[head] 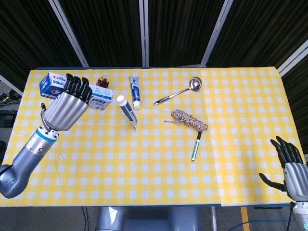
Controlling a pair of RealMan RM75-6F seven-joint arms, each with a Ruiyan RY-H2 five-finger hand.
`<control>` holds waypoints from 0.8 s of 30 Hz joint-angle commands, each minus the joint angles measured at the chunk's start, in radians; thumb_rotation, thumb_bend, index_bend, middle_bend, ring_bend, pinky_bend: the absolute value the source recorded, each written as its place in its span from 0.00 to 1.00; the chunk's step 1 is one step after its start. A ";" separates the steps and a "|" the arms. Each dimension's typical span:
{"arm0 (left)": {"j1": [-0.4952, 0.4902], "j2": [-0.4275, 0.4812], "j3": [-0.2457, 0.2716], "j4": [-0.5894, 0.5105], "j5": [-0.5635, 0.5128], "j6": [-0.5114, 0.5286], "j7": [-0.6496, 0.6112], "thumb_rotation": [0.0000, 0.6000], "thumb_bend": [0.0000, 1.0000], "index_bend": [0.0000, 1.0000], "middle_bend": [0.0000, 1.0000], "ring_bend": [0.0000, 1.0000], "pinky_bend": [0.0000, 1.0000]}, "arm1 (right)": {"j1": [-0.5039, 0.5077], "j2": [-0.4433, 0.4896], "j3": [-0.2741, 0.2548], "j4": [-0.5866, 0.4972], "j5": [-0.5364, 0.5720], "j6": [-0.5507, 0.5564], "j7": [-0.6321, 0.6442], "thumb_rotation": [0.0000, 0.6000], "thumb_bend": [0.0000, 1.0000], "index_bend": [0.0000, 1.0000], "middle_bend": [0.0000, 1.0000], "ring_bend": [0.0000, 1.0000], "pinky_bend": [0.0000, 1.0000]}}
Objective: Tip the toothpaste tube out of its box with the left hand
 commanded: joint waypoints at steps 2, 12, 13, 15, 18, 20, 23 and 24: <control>0.012 -0.002 -0.005 0.001 -0.013 0.015 -0.011 1.00 0.29 0.43 0.31 0.32 0.32 | 0.000 0.000 0.000 0.000 0.001 -0.001 0.000 1.00 0.09 0.00 0.00 0.00 0.00; 0.057 -0.014 0.007 -0.050 -0.074 0.029 -0.154 1.00 0.29 0.43 0.31 0.32 0.32 | 0.002 -0.004 0.000 0.000 0.002 -0.007 -0.009 1.00 0.08 0.00 0.00 0.00 0.00; 0.060 -0.016 0.010 -0.059 -0.083 0.023 -0.170 1.00 0.29 0.43 0.31 0.32 0.32 | 0.002 -0.004 -0.001 0.000 0.002 -0.007 -0.010 1.00 0.08 0.00 0.00 0.00 0.00; 0.067 -0.018 0.017 -0.079 -0.109 0.005 -0.206 1.00 0.29 0.42 0.30 0.32 0.32 | 0.002 -0.004 -0.002 -0.001 0.001 -0.007 -0.012 1.00 0.08 0.00 0.00 0.00 0.00; 0.084 -0.027 0.031 -0.138 -0.191 -0.044 -0.295 1.00 0.29 0.40 0.28 0.30 0.31 | 0.001 -0.003 -0.003 -0.005 0.002 -0.008 -0.016 1.00 0.08 0.00 0.00 0.00 0.00; 0.093 -0.033 0.036 -0.169 -0.233 -0.066 -0.338 1.00 0.27 0.36 0.24 0.26 0.28 | 0.000 -0.002 -0.003 -0.006 0.005 -0.008 -0.018 1.00 0.08 0.00 0.00 0.00 0.00; 0.110 -0.050 0.048 -0.202 -0.287 -0.088 -0.399 1.00 0.23 0.20 0.09 0.13 0.18 | 0.000 -0.001 -0.002 -0.008 0.007 -0.009 -0.018 1.00 0.08 0.00 0.00 0.00 0.00; 0.117 -0.055 0.056 -0.212 -0.308 -0.098 -0.416 1.00 0.19 0.13 0.03 0.07 0.12 | 0.000 0.000 -0.002 -0.008 0.008 -0.010 -0.019 1.00 0.08 0.00 0.00 0.00 0.00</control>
